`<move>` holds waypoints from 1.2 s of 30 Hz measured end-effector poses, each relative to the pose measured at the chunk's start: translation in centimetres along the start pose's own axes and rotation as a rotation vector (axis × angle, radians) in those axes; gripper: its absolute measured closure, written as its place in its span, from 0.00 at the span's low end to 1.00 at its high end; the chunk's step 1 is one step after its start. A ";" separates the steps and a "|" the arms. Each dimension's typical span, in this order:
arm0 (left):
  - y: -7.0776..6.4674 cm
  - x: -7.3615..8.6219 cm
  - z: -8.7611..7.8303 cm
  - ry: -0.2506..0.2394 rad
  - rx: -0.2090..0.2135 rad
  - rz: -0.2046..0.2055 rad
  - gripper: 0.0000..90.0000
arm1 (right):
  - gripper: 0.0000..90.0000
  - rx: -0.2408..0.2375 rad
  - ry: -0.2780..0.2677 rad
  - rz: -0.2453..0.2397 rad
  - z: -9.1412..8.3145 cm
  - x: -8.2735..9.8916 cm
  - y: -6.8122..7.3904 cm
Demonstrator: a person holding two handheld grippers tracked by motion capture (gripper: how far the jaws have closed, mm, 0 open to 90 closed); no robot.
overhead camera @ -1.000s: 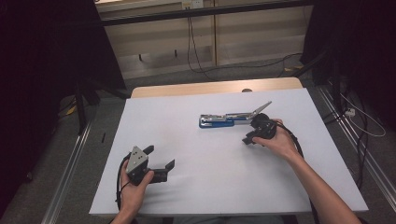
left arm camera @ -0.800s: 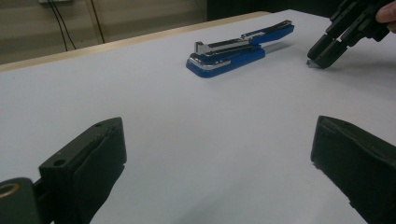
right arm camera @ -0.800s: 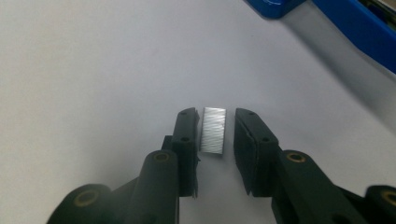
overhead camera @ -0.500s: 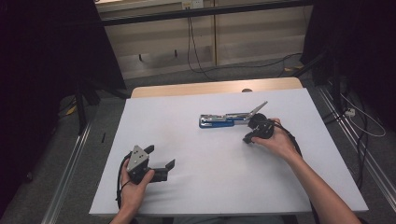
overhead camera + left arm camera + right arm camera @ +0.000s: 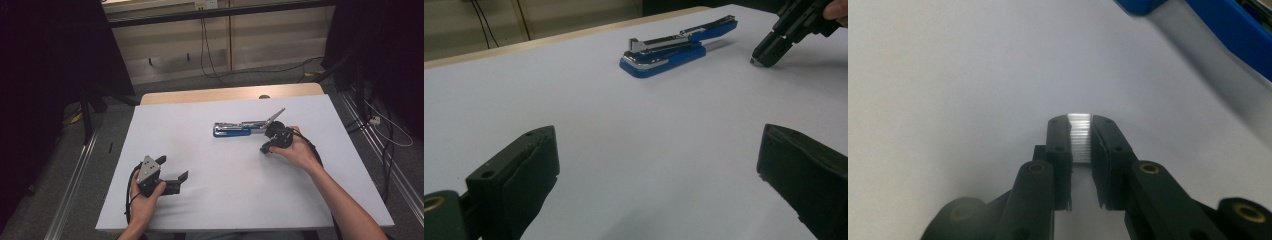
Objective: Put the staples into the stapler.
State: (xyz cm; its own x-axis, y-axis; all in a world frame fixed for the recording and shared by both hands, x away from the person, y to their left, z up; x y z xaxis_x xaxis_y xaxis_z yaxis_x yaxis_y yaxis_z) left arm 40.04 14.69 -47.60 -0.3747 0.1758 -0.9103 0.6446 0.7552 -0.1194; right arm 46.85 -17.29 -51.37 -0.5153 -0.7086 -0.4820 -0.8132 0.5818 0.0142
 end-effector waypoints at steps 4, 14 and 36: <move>-0.4 0.1 0.3 0.008 0.013 0.014 0.04 | 0.88 -0.001 -0.004 0.002 -0.1 0.0 -0.1; -0.3 -0.1 0.2 -0.001 0.008 0.010 0.04 | 0.89 -0.012 -0.036 0.023 -0.4 0.1 -0.3; -0.3 -0.4 0.0 -0.013 0.011 0.014 0.04 | 0.88 -0.015 -0.141 -0.003 -1.7 -1.6 0.0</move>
State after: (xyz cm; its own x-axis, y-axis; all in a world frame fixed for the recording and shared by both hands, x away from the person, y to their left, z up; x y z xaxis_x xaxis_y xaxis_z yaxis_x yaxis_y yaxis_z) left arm 39.99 14.36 -47.25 -0.3567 0.1779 -0.9171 0.6569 0.7458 -0.1108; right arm 47.28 -16.83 -49.10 -0.4705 -0.6466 -0.6005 -0.8194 0.5727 0.0253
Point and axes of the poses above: each handheld gripper's, and its own axes: z roughly forward along the jaws, x roughly out of its underside, y roughly to its left, the point moved 9 cm from there along z, roughly forward along the jaws, and after that the axes turned 7 degrees about -z, right-handed, at the moved point
